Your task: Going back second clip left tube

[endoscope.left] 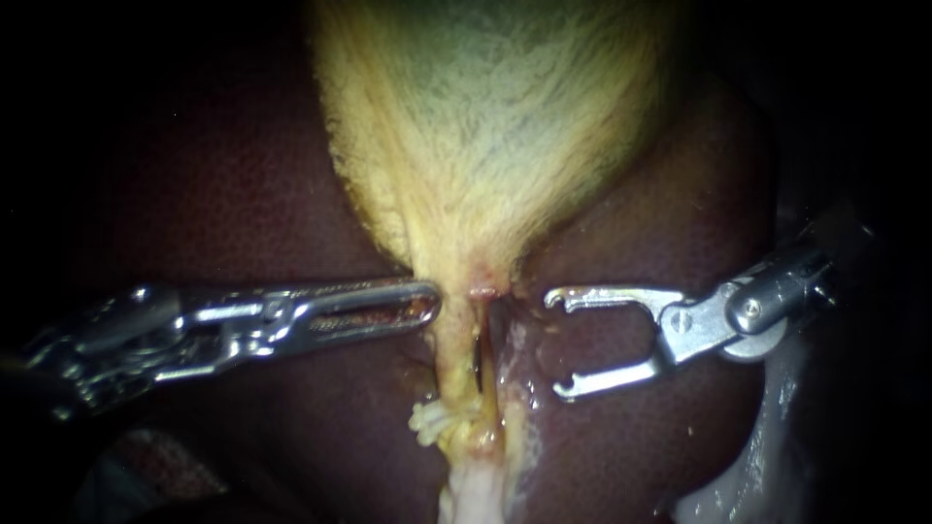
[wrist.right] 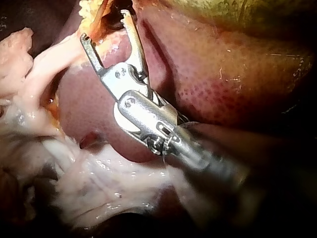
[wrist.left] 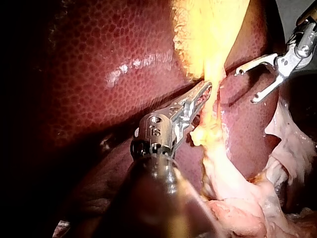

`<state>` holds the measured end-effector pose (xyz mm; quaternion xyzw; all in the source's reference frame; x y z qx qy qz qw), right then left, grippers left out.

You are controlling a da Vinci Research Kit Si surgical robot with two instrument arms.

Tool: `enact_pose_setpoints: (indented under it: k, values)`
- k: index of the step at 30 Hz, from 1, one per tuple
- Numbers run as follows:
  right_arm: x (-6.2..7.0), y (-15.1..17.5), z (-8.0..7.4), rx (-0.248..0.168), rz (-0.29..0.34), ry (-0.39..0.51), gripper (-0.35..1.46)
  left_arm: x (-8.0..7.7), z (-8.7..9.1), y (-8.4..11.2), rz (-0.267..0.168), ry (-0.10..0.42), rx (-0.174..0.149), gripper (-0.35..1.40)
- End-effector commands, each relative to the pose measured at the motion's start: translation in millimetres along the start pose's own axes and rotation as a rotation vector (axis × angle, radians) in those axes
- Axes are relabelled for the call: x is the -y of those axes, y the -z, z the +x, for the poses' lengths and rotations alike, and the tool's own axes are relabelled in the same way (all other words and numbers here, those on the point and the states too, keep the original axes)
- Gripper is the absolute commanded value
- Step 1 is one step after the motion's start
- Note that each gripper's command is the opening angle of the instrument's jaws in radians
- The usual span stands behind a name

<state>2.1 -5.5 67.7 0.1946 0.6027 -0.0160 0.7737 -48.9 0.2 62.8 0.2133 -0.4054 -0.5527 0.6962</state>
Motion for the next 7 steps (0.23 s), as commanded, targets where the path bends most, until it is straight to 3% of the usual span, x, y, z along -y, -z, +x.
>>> enact_pose_setpoints:
  k: [1,7]
  values:
    - [0.0,0.1,0.1,0.0,0.0,0.004,0.6,0.0,0.0,0.0,0.0,0.0,0.001,-0.35]
    - [0.0,0.5,0.5,-0.001,0.001,0.001,0.6,-0.1,0.1,-0.1,0.001,-0.001,-0.003,-0.35]
